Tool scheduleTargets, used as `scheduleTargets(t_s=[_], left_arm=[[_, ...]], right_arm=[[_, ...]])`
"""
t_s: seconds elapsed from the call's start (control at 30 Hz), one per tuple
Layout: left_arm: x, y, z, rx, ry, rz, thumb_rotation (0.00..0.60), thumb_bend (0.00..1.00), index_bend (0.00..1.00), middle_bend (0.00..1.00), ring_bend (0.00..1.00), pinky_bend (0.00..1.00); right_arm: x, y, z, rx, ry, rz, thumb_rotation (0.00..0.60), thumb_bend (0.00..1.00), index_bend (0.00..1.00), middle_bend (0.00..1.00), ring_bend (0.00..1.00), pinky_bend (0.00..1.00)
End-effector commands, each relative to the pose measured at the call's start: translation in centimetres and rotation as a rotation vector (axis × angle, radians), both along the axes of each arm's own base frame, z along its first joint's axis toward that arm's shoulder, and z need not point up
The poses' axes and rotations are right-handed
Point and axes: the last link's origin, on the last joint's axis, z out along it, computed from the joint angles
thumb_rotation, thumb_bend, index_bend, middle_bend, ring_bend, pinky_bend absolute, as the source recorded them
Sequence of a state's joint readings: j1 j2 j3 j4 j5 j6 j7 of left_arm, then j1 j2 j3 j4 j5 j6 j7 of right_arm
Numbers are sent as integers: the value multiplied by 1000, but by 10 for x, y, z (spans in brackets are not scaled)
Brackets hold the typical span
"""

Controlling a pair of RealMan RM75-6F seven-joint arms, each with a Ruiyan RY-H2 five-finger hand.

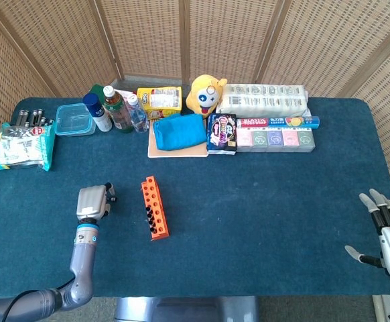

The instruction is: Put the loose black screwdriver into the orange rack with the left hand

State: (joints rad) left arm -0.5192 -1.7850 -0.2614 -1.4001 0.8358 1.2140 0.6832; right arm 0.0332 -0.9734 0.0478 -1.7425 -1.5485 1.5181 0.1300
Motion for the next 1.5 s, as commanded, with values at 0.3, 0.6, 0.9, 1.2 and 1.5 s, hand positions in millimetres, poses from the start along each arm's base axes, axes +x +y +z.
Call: scheduleTargets(t_s=[0.3, 0.6, 0.9, 1.2, 1.5], left_arm=[[4, 3, -2, -1, 15, 4, 600, 377, 460, 1000, 1000, 1000], [6, 3, -6, -8, 22, 12, 600, 380, 460, 1000, 1000, 1000], [7, 3, -8, -9, 32, 15, 600, 408, 464, 1000, 1000, 1000], [7, 4, -11, -15, 46, 21, 600, 431, 476, 1000, 1000, 1000], [7, 4, -13, -20, 55, 21, 600, 433, 478, 1000, 1000, 1000]], right_arm=[[0, -1, -1, 4, 1, -3, 600, 1, 48, 0, 0, 0], [-1, -1, 1, 0, -5, -5, 600, 1, 48, 0, 0, 0], [-1, 0, 2, 3, -12, -3, 600, 1, 48, 0, 0, 0], [-1, 0, 3, 3, -19, -5, 600, 1, 48, 0, 0, 9], [-1, 0, 5, -1, -23, -4, 600, 1, 48, 0, 0, 11]])
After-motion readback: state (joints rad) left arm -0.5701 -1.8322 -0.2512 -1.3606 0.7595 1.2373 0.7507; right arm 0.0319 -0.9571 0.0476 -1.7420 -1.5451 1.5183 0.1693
